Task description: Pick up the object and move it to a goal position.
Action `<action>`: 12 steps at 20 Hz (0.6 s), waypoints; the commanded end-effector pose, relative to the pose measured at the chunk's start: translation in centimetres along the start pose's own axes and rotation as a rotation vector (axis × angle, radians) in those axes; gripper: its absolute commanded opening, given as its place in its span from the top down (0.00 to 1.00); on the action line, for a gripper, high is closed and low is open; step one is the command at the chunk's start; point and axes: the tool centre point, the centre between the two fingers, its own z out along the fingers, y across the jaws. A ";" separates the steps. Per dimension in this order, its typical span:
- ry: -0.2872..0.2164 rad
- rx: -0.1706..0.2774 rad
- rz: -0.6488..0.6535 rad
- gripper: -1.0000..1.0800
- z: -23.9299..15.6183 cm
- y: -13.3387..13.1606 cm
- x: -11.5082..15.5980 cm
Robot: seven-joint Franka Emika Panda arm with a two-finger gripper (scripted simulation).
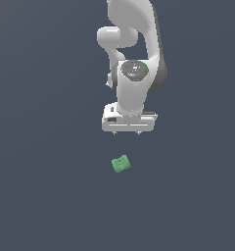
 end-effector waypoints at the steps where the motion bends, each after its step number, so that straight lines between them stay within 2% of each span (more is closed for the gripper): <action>1: 0.000 0.002 0.040 0.04 0.2 0.1 0.3; 12: 0.001 0.013 0.323 0.04 1.4 0.6 2.5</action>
